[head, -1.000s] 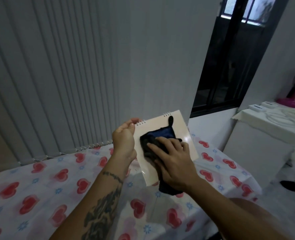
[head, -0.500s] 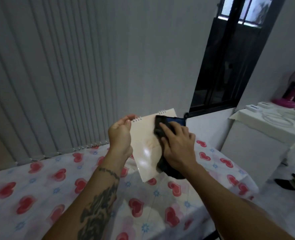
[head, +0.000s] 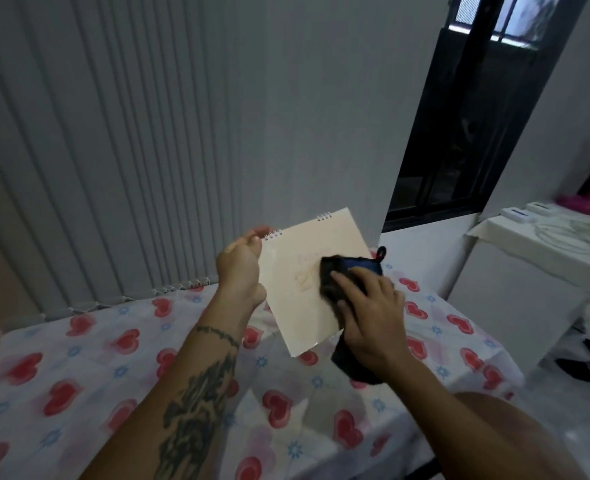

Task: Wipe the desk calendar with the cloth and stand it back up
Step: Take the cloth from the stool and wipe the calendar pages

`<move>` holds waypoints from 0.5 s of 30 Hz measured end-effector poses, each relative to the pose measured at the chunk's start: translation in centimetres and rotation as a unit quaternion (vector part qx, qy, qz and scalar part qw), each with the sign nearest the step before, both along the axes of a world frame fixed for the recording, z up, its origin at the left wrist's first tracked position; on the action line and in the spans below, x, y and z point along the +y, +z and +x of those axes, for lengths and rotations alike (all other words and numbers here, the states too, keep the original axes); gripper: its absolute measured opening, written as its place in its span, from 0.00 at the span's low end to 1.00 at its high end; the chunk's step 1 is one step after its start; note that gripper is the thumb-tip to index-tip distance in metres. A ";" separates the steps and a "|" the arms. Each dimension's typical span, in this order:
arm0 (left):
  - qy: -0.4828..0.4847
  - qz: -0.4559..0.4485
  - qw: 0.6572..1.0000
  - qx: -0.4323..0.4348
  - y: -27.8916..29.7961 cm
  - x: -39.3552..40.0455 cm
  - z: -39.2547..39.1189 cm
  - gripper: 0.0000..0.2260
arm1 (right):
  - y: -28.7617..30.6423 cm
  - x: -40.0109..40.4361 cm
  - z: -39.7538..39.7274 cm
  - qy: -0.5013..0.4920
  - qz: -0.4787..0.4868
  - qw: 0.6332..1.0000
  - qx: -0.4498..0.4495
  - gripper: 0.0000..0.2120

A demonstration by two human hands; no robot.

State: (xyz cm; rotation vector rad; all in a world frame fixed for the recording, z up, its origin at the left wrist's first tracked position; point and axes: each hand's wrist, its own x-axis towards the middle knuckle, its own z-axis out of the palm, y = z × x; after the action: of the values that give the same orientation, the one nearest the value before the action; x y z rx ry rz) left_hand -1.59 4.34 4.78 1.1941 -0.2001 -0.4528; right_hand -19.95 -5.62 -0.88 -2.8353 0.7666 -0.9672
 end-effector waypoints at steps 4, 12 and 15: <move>-0.027 0.018 0.999 -0.011 -0.3 -1.3 -2.0 0.14 | 3.4 -0.6 2.7 -0.058 0.012 0.997 -0.043 0.21; -0.018 -0.011 1.000 0.010 -0.2 -1.2 -0.2 0.16 | -0.2 3.9 1.3 0.114 -0.074 0.990 0.035 0.22; 0.003 0.004 1.000 0.014 -0.4 -0.6 0.6 0.15 | -0.9 2.0 0.2 0.097 -0.057 0.993 0.043 0.22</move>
State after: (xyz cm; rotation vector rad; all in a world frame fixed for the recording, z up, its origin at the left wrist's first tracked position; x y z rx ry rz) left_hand -0.95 3.71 4.39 1.1958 -0.1696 -0.4653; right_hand -19.72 -3.67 -1.76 -2.9962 0.4428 -0.8942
